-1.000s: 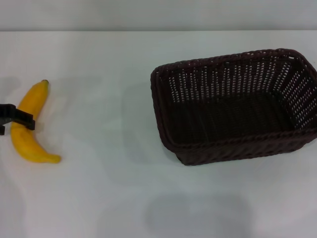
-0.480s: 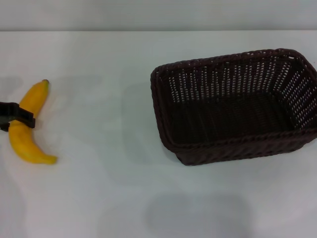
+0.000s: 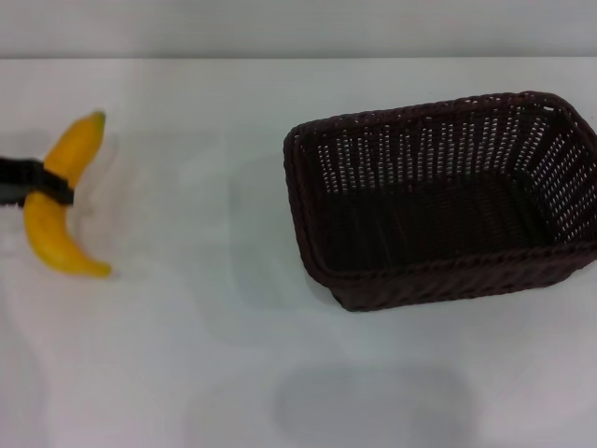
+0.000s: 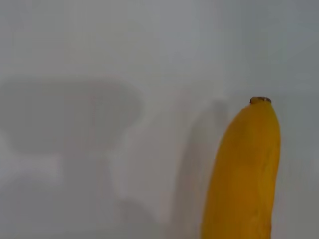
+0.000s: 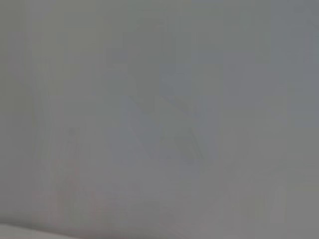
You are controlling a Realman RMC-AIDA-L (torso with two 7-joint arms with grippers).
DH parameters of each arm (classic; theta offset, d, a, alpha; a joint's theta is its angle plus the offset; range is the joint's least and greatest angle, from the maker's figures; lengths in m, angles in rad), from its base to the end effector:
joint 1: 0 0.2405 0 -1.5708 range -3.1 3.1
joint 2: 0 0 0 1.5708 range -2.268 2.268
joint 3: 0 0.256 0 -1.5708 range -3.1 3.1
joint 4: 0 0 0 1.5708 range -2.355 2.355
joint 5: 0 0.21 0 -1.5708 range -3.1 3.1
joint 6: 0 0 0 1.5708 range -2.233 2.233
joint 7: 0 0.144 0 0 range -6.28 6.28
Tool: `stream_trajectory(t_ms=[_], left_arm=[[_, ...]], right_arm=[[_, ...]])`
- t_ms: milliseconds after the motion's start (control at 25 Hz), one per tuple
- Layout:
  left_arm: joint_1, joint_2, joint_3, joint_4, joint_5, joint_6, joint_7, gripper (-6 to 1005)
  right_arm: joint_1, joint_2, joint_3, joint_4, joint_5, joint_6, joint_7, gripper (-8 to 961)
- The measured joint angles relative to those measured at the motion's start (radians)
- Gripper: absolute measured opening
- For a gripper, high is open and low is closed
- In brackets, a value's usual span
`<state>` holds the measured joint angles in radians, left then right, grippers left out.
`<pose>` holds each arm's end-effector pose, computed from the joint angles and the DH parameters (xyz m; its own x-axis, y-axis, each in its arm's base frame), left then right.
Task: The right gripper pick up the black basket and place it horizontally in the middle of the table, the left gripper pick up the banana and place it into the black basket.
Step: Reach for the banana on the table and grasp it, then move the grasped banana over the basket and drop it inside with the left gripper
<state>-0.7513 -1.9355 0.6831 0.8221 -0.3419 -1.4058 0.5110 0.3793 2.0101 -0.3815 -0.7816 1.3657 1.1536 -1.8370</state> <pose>-0.2989 0.3989 0.0874 0.2267 0.9464 0.2300 0.8745 -0.0938 -0.4759 0.3669 0.3431 0.1419 0.7266 -0.2056 -0.6556 -0.6851 -0.2892 -0.6686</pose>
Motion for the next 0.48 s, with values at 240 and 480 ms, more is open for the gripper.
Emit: stream_trajectory(t_ms=[240,480], left_arm=[[-0.030,0.048,0.002,0.186,-0.259,-0.201,0.104,512],[-0.158,0.081,0.043,0.264,-0.483,-0.392,0.163,512]], right_arm=[[-0.017,-0.002,0.002,-0.005,0.040,0.049,-0.012,359],[-0.021,0.000,0.002,-0.006,0.084,0.098,-0.055,361]])
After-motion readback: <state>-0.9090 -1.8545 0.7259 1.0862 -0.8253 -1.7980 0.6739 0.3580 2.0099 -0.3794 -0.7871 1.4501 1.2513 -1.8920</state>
